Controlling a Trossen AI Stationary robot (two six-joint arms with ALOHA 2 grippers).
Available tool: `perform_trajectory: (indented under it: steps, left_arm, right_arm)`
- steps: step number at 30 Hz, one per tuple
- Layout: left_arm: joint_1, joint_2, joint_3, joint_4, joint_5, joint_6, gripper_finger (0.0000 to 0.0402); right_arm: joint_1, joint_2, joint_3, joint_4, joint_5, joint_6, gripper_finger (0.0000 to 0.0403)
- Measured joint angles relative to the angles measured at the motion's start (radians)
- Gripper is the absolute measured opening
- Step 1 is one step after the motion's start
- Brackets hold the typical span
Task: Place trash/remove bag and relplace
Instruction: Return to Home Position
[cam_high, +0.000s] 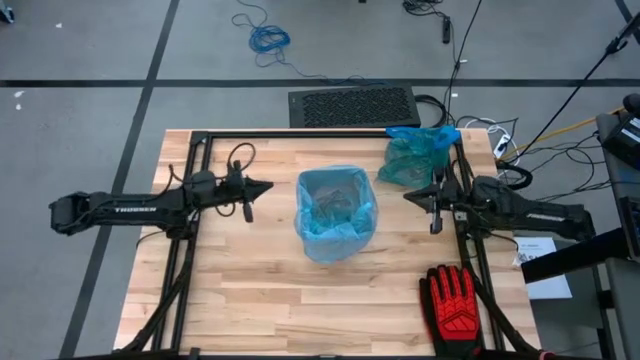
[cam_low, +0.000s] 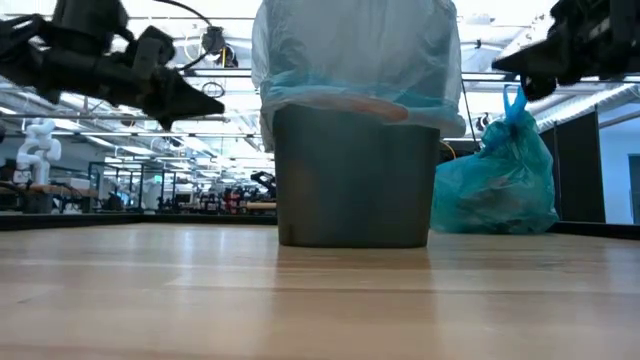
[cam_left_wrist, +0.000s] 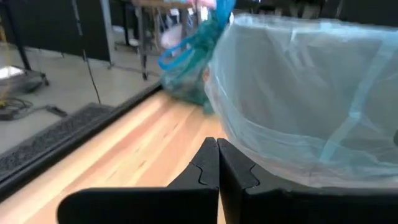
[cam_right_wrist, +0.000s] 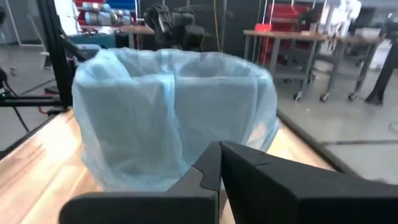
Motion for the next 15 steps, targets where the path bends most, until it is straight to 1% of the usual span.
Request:
perform_trajectory:
  steps: [3, 6, 9, 12, 15]
  left_arm:
    - [0.0, -0.083, -0.076, 0.029, -0.021, -0.017, 0.0]
    - [0.0, -0.172, -0.157, 0.032, -0.051, -0.042, 0.0]
    - [0.0, -0.263, -0.163, -0.064, -0.073, -0.039, 0.0]
    - [-0.001, -0.328, -0.163, -0.1, -0.082, -0.015, 0.0]
    - [-0.001, -0.362, -0.163, -0.116, -0.102, -0.01, 0.0]
  right_arm:
    - [-0.043, -0.048, -0.031, 0.008, -0.056, 0.015, 0.0]
    - [-0.081, -0.101, -0.046, 0.017, -0.065, 0.007, 0.0]
    - [-0.127, -0.135, -0.115, 0.051, -0.071, 0.021, 0.0]
    - [-0.174, -0.136, -0.206, 0.221, -0.087, 0.053, 0.0]
    - [-0.221, -0.093, -0.21, 0.187, -0.086, 0.084, 0.0]
